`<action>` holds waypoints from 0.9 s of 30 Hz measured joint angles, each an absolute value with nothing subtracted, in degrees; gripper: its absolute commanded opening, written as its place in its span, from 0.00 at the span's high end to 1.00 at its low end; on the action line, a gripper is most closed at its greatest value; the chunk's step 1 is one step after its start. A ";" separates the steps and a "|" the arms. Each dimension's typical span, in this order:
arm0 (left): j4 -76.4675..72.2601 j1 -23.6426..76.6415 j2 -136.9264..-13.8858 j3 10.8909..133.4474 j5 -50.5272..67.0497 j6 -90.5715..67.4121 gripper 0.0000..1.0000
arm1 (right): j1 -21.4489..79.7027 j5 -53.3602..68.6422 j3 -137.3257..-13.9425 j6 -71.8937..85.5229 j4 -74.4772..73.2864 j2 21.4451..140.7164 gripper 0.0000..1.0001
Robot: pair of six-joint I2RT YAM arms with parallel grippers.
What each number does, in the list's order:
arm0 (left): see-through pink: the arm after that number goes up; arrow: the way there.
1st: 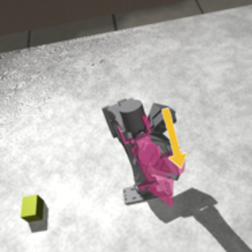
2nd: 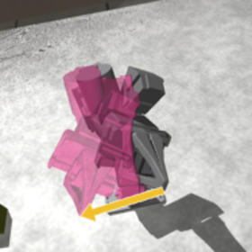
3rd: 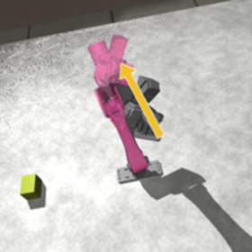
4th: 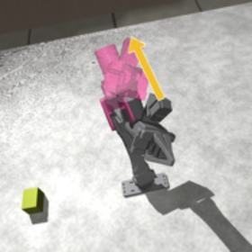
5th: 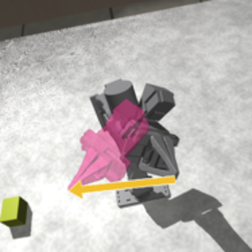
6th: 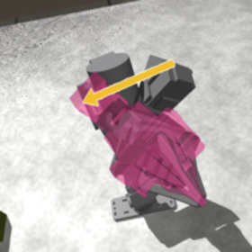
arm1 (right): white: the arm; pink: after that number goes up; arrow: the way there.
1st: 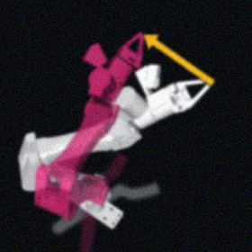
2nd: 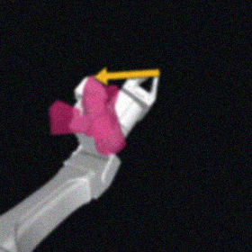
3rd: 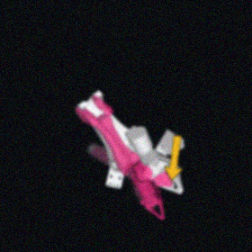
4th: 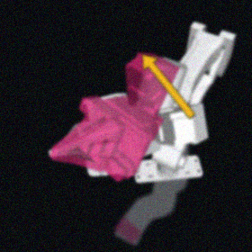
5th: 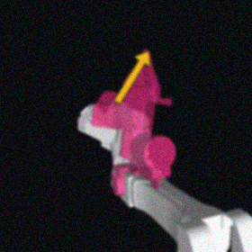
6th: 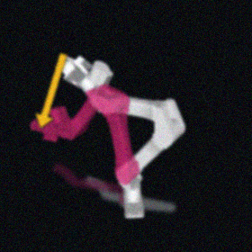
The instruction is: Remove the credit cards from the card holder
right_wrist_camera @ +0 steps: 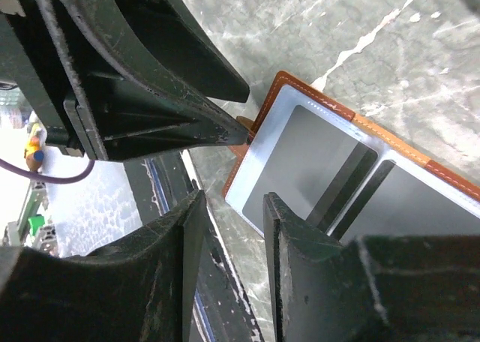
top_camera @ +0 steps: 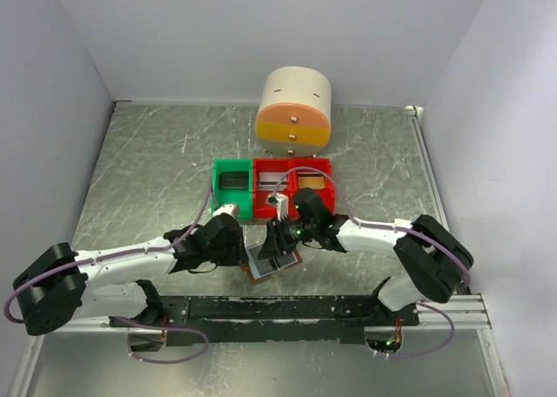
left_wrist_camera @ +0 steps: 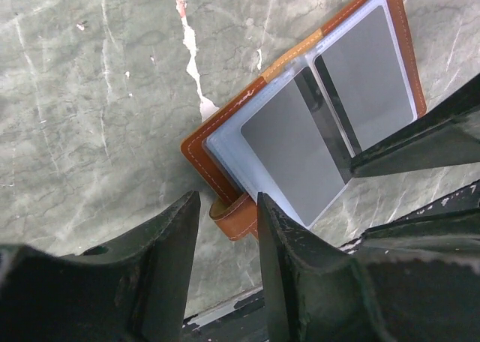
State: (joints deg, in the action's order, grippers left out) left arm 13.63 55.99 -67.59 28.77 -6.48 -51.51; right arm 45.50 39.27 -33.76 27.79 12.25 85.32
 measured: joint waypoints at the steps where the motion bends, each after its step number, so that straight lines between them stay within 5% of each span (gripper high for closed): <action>1: 13.87 55.99 -67.31 28.77 -6.68 -51.55 0.51 | 45.50 38.41 -33.76 27.55 11.88 84.58 0.62; 14: 14.87 55.99 -63.94 30.59 -6.09 -50.96 0.45 | 41.91 28.42 -32.97 27.16 5.87 78.11 0.62; 27: 7.68 56.16 -68.20 32.16 1.23 -49.76 0.52 | 41.58 25.28 -22.68 41.32 14.44 74.98 0.64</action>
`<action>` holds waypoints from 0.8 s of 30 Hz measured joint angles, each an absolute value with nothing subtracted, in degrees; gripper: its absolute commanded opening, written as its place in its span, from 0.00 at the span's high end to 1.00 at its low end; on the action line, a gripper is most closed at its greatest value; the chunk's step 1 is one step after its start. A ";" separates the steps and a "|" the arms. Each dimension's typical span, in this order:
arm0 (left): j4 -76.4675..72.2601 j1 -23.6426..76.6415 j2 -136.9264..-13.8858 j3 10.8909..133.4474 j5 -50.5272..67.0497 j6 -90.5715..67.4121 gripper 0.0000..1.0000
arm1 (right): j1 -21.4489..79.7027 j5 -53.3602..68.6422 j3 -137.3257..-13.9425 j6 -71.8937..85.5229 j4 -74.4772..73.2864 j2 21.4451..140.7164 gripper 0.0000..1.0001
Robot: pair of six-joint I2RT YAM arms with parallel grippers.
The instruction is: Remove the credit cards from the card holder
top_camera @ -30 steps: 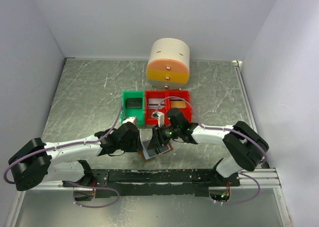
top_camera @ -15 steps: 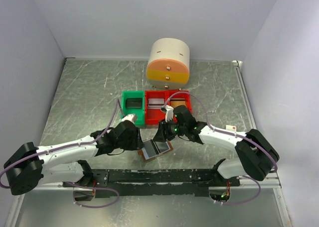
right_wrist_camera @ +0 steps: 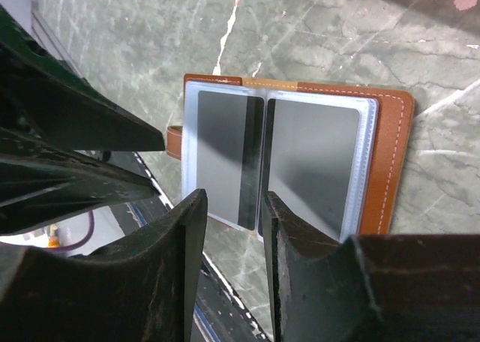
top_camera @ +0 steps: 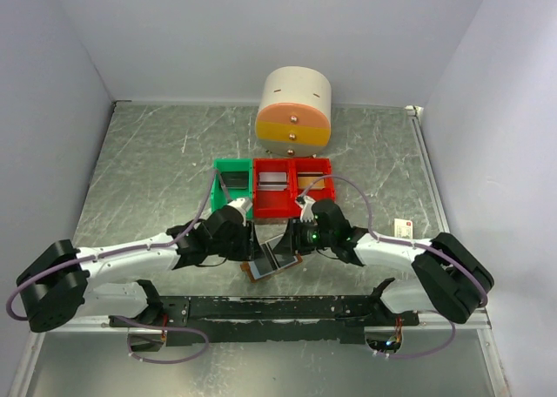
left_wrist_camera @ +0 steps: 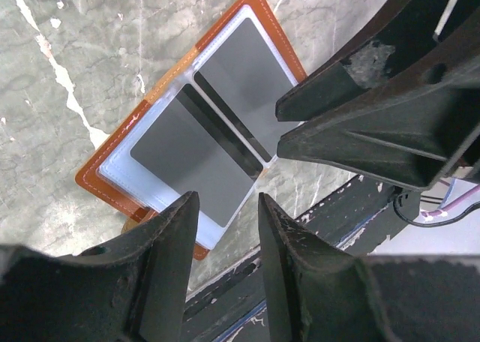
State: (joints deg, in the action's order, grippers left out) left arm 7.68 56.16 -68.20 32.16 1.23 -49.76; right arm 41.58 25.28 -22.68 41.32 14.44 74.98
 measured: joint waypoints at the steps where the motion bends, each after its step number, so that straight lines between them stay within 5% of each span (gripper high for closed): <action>1: 7.51 56.18 -68.66 32.16 1.37 -49.78 0.53 | 41.58 25.50 -22.41 42.00 15.31 74.98 0.65; 9: 6.55 56.34 -71.05 31.24 1.45 -50.17 0.64 | 42.85 26.52 -21.21 45.87 21.50 77.97 0.67; 24: 3.99 56.75 -73.32 27.31 -2.07 -51.94 0.70 | 44.38 23.09 -17.54 49.82 27.22 81.08 0.70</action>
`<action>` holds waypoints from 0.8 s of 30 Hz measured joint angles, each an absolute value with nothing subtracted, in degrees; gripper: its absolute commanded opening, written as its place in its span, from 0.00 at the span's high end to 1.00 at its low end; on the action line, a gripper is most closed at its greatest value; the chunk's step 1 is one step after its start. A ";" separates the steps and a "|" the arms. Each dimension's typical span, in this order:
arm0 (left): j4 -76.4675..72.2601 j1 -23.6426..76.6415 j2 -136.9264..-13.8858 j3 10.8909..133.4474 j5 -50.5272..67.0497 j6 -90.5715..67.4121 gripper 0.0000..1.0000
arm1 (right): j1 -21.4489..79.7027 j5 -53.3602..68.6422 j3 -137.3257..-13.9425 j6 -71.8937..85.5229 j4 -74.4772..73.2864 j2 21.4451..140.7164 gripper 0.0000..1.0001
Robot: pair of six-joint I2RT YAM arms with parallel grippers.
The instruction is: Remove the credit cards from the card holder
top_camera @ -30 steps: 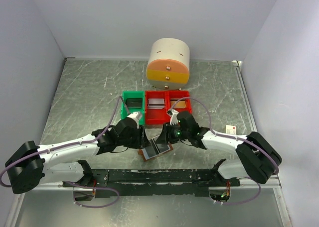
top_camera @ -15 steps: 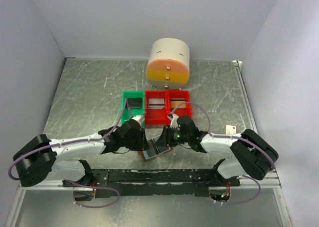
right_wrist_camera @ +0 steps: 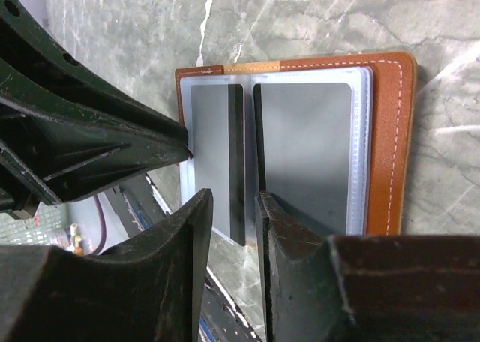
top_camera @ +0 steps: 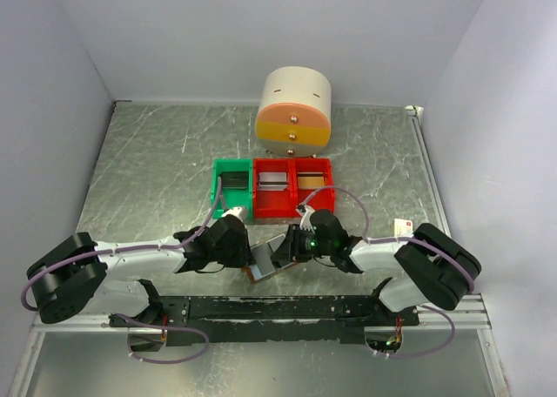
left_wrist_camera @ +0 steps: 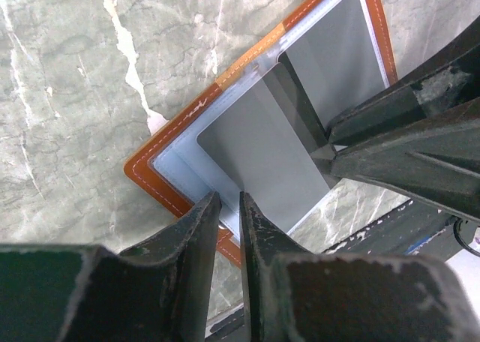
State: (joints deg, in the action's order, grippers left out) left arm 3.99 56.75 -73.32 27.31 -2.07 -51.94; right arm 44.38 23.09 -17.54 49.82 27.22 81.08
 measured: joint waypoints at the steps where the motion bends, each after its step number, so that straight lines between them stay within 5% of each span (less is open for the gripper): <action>1: 3.90 56.75 -73.41 27.29 -2.35 -52.10 0.70 | 44.38 23.09 -16.99 50.28 28.16 81.12 0.71; 24: 6.15 57.17 -73.49 28.25 -4.97 -52.31 0.71 | 44.38 23.77 -13.43 56.82 38.04 84.16 0.87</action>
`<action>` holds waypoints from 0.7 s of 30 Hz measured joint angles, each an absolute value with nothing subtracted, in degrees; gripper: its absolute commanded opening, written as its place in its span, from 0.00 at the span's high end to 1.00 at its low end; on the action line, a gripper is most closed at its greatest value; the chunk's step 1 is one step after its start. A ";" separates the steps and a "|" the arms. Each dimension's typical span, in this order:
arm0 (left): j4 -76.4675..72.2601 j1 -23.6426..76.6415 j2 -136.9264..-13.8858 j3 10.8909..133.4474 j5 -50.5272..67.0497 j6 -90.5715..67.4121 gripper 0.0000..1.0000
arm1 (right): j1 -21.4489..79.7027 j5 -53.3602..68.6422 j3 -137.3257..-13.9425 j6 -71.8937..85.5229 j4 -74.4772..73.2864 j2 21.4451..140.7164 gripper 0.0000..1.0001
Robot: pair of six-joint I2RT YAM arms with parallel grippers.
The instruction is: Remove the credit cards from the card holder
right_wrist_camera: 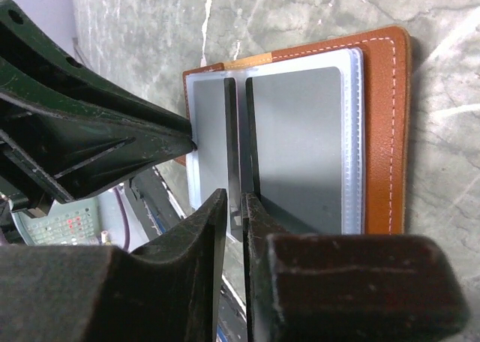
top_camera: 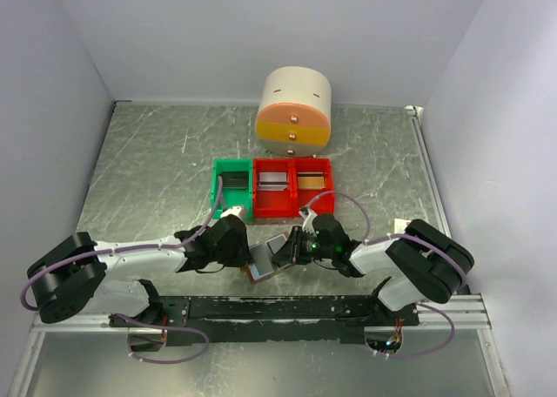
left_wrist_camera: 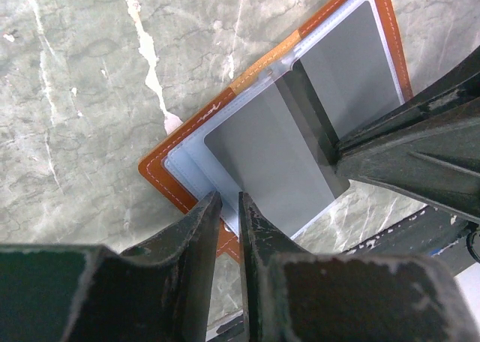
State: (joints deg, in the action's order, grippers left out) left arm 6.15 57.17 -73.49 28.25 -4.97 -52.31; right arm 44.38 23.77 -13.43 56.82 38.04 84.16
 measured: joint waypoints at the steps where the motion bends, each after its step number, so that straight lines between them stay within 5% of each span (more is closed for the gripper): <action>1: 6.39 57.17 -73.49 28.38 -5.08 -52.29 0.71 | 44.38 23.79 -13.41 56.97 38.39 84.29 0.90; 6: 7.16 57.17 -73.49 28.62 -5.43 -52.10 0.71 | 44.38 24.43 -12.97 58.30 41.76 85.30 1.00; 21: 7.86 57.17 -73.12 28.67 -5.89 -51.99 0.71 | 44.36 22.24 -12.01 59.24 40.73 83.26 1.00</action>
